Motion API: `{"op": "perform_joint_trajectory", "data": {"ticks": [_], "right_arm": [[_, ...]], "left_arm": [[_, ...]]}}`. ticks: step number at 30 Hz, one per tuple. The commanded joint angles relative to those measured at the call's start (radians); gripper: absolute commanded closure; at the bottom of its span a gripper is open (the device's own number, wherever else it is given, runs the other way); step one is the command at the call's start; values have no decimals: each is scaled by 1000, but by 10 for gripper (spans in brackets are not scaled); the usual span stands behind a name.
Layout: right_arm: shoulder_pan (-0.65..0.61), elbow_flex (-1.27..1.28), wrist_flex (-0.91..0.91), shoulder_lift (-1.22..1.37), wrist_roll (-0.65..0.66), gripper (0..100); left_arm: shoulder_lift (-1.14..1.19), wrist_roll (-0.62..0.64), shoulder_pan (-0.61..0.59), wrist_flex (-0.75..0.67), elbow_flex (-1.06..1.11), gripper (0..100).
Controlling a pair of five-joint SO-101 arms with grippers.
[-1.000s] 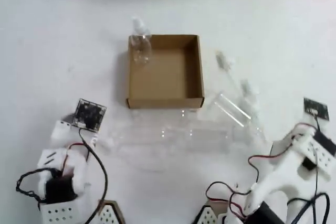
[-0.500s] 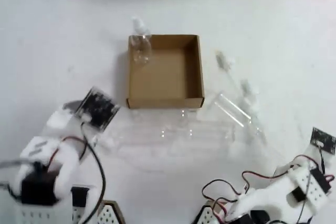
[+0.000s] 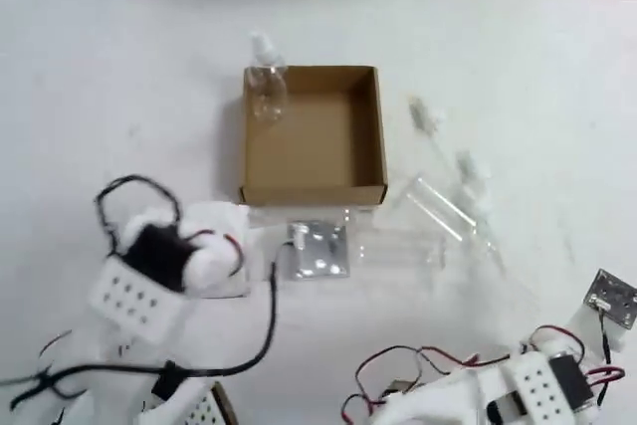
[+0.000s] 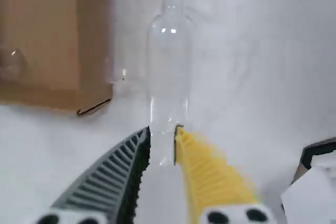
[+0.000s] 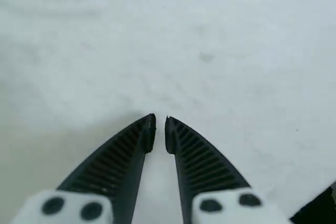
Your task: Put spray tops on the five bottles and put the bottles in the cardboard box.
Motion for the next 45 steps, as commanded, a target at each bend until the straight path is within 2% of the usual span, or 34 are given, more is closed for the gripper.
{"op": "perform_joint_trajectory", "data": {"ticks": [1,4,9,12,21,26,34,40,45], "right_arm": [[-1,25,58,-156,11,982],[-1,60,114,-297,11,981],[-1,118,205,-506,114,981],[-1,137,232,-582,114,981],[-22,137,232,-567,120,981],[-28,137,232,-567,121,981],[-35,137,232,-565,121,981],[-39,137,232,-565,123,981],[-56,137,232,-565,123,981]], "left_arm": [[107,-11,47,-60,-63,792],[205,-12,38,-129,-64,728],[326,-14,31,-270,-72,728],[387,-14,36,-278,-127,727],[561,-40,27,-288,-229,727],[631,-40,10,-371,-232,727],[707,-38,19,-402,-229,727],[782,20,74,-463,-212,727],[826,21,82,-479,-215,727]]}}
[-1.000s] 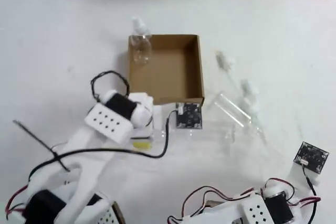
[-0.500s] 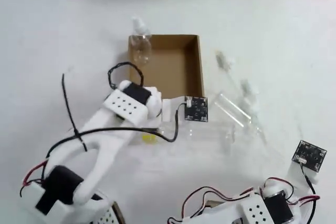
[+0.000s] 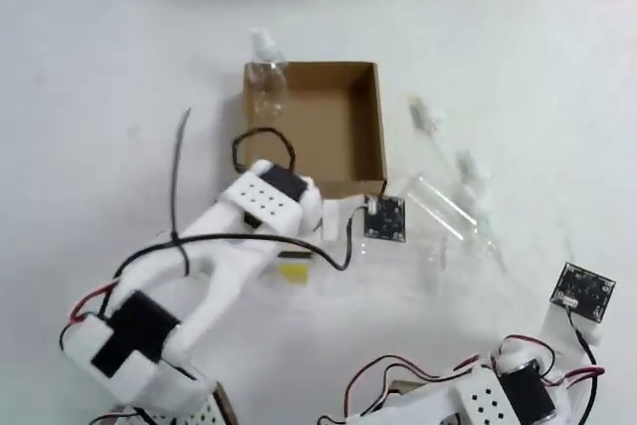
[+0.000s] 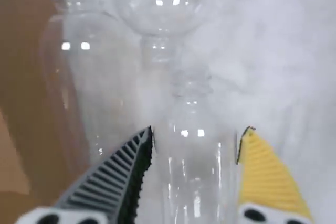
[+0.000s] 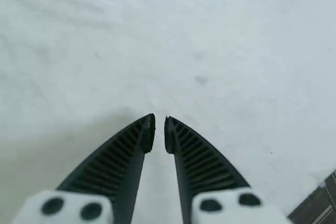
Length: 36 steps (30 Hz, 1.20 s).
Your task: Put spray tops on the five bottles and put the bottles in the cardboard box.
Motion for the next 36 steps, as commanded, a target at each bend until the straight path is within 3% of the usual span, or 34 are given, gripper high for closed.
{"op": "perform_joint_trajectory", "data": {"ticks": [1,10,19,36], "right_arm": [[-13,-9,7,-2,12,981],[-16,-8,7,-2,12,982],[-18,-8,7,-4,12,982],[-18,-8,7,-4,12,982]], "left_arm": [[16,14,5,-29,-34,727],[67,20,7,-28,-17,736],[1,11,88,-25,68,974],[-383,20,88,255,68,980]]}}
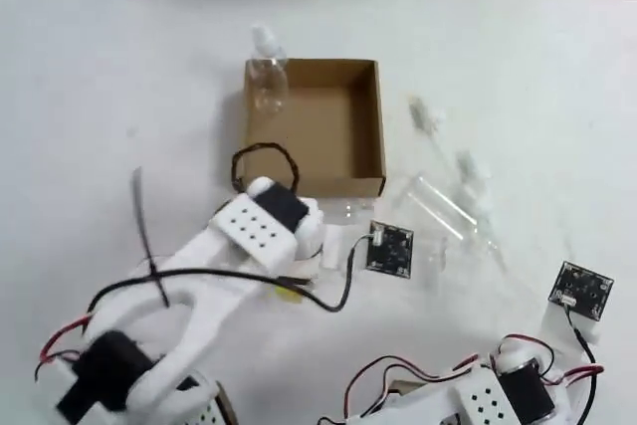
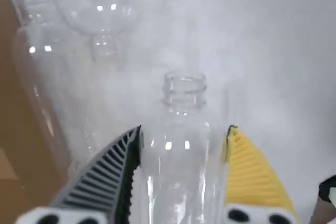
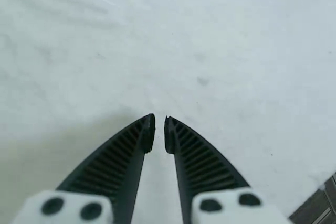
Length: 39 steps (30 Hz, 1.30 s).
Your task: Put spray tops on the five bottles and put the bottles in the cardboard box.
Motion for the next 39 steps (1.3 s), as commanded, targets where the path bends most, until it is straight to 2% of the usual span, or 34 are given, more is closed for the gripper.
{"op": "perform_joint_trajectory", "data": {"ticks": [1,10,17,23,29,32,36,39], "right_arm": [[-8,-8,7,-4,9,982],[-8,-8,7,-4,9,982],[-15,-8,7,-4,9,980],[-91,-11,2,-4,5,981],[-257,-146,10,4,-3,982],[-364,-281,53,5,-72,982],[-535,-448,136,8,-127,982],[-654,-560,182,77,-140,982]], "left_arm": [[-137,12,-22,60,-6,980],[-398,37,-272,161,-2,980],[-549,273,-567,175,3,980],[-565,417,-858,172,3,980],[-565,434,-1210,89,3,980],[-565,433,-1369,9,3,980],[-558,430,-1509,-72,3,980],[-495,428,-1561,-103,-8,980]]}}
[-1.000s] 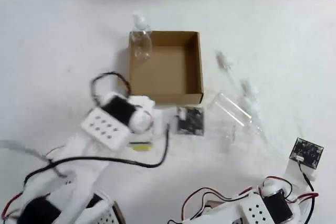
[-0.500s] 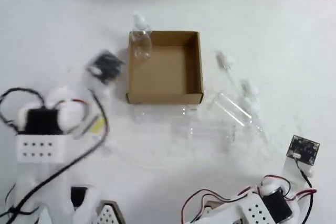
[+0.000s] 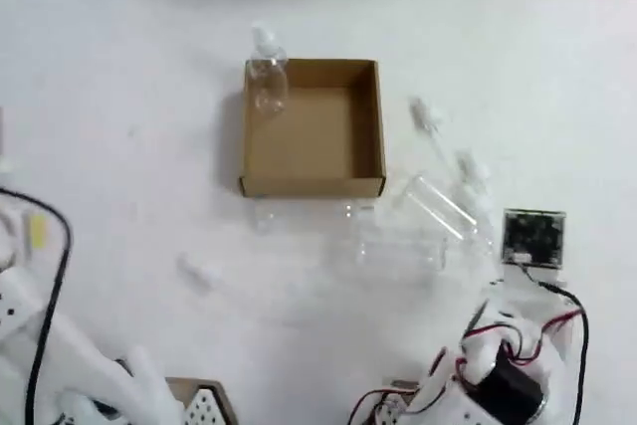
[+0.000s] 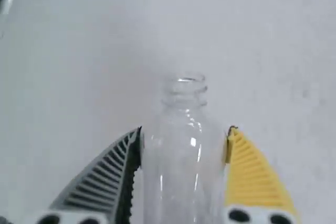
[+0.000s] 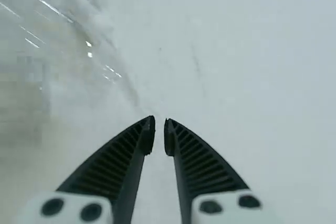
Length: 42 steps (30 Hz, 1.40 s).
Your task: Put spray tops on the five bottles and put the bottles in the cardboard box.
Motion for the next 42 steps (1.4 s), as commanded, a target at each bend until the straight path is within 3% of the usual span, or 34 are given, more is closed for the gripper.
{"op": "perform_joint_trajectory", "data": {"ticks": [1,7,13,22,27,30,35,39,42], "right_arm": [[-136,-173,50,124,-17,982],[-371,-468,131,539,-11,981],[-702,-792,337,905,-18,978],[-1104,-925,309,1099,-20,977],[-1339,-893,183,1152,-28,977],[-1417,-875,71,1236,-91,969],[-1511,-891,-71,1446,-152,872],[-1549,-976,-131,1595,-173,891],[-1549,-1048,-136,1693,-307,884]], "left_arm": [[67,5,-62,-61,-26,980],[274,11,-125,-69,-141,980],[440,9,-211,-71,-270,980],[719,6,-309,-71,-473,980],[840,6,-338,-68,-562,980],[883,6,-351,-68,-585,980],[901,5,-355,-71,-588,980],[901,3,-355,-71,-589,980],[906,-29,-355,-72,-589,980]]}}
